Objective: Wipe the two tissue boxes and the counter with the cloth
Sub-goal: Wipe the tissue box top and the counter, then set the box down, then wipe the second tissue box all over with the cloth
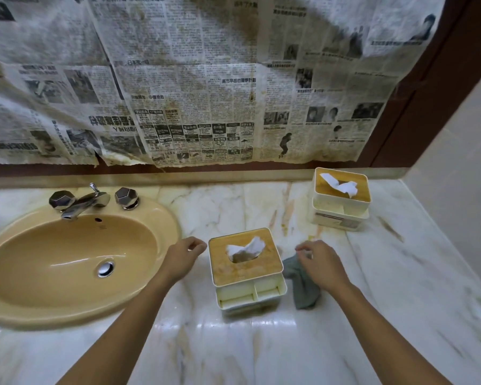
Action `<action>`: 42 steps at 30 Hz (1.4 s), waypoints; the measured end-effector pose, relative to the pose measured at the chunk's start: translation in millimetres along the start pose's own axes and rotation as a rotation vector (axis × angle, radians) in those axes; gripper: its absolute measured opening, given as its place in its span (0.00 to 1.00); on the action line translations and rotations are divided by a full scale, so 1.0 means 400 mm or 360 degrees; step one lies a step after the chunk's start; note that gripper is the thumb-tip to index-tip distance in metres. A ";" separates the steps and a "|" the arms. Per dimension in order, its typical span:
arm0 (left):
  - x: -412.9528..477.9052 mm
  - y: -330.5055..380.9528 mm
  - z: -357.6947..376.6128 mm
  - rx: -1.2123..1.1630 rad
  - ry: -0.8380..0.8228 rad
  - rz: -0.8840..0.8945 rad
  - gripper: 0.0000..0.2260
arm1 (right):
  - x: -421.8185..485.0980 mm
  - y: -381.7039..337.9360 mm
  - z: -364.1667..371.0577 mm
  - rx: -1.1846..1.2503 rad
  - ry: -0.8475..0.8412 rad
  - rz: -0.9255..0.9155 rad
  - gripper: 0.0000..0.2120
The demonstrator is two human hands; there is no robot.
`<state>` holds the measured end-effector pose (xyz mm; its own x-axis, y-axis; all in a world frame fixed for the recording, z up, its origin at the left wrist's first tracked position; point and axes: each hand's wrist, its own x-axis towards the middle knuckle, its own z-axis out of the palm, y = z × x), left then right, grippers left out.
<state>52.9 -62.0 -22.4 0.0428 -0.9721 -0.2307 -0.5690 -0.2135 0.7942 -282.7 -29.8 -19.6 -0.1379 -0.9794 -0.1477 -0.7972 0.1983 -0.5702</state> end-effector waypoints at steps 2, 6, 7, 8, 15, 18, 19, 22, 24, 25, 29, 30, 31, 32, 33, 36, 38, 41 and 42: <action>-0.028 0.016 0.008 -0.0218 0.0026 -0.0095 0.07 | -0.002 -0.040 -0.007 0.0409 -0.0094 0.0049 0.11; -0.069 0.024 0.025 -0.0538 -0.0010 -0.0282 0.08 | -0.014 -0.099 0.007 0.0984 -0.0362 0.0277 0.15; -0.077 0.027 0.029 -0.0585 -0.0051 -0.0317 0.09 | -0.016 -0.105 0.011 0.1054 -0.0415 0.0324 0.15; -0.084 0.030 0.032 -0.0623 -0.0091 -0.0353 0.09 | -0.019 -0.111 0.012 0.1099 -0.0470 0.0352 0.14; -0.117 0.049 0.054 -0.0764 -0.0148 -0.0418 0.09 | -0.037 -0.125 0.019 0.1111 -0.0508 0.0362 0.11; -0.116 0.050 0.052 -0.0728 -0.0133 -0.0388 0.09 | -0.034 -0.124 0.034 0.1076 -0.0491 0.0335 0.11; -0.115 0.051 0.049 -0.0723 -0.0127 -0.0383 0.09 | -0.033 -0.126 0.041 0.1080 -0.0493 0.0335 0.12; -0.105 0.055 0.028 -0.0734 -0.0103 -0.0369 0.10 | -0.027 -0.144 0.055 0.1123 -0.0483 0.0347 0.14; -0.077 0.055 0.003 -0.0711 -0.0073 -0.0353 0.10 | -0.014 -0.167 0.058 0.1140 -0.0449 0.0327 0.14; -0.056 0.056 -0.010 -0.0694 -0.0051 -0.0350 0.10 | -0.002 -0.181 0.059 0.1135 -0.0429 0.0324 0.15; 0.043 0.080 -0.062 -0.0665 0.0077 -0.0346 0.09 | 0.078 -0.257 0.063 0.1155 -0.0396 0.0315 0.17; 0.070 0.090 -0.077 -0.0654 0.0097 -0.0342 0.09 | 0.103 -0.278 0.063 0.1149 -0.0383 0.0304 0.17; 0.097 0.100 -0.090 -0.0647 0.0105 -0.0337 0.09 | 0.128 -0.298 0.062 0.1135 -0.0369 0.0296 0.17; 0.123 0.110 -0.103 -0.0642 0.0102 -0.0333 0.09 | 0.153 -0.318 0.062 0.1125 -0.0356 0.0292 0.18; 0.152 0.117 -0.118 -0.0636 0.0092 -0.0331 0.09 | 0.180 -0.336 0.067 0.1122 -0.0349 0.0296 0.18; 0.237 0.130 -0.158 -0.0595 0.0068 -0.0315 0.10 | 0.260 -0.384 0.090 0.1110 -0.0345 0.0304 0.19; 0.286 0.131 -0.178 -0.0573 0.0053 -0.0302 0.11 | 0.307 -0.409 0.112 0.1113 -0.0354 0.0295 0.18; 0.350 0.113 -0.201 -0.0555 0.0031 -0.0306 0.12 | 0.370 -0.437 0.146 0.1090 -0.0376 0.0273 0.18; 0.368 0.105 -0.206 -0.0552 0.0023 -0.0308 0.12 | 0.388 -0.444 0.156 0.1068 -0.0385 0.0269 0.18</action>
<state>103.1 -222.2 23.5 0.1350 -0.9115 -0.3884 -0.2381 -0.4104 0.8803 -125.7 -214.7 8.3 -0.0316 -0.9125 -0.4079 -0.2344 0.4035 -0.8844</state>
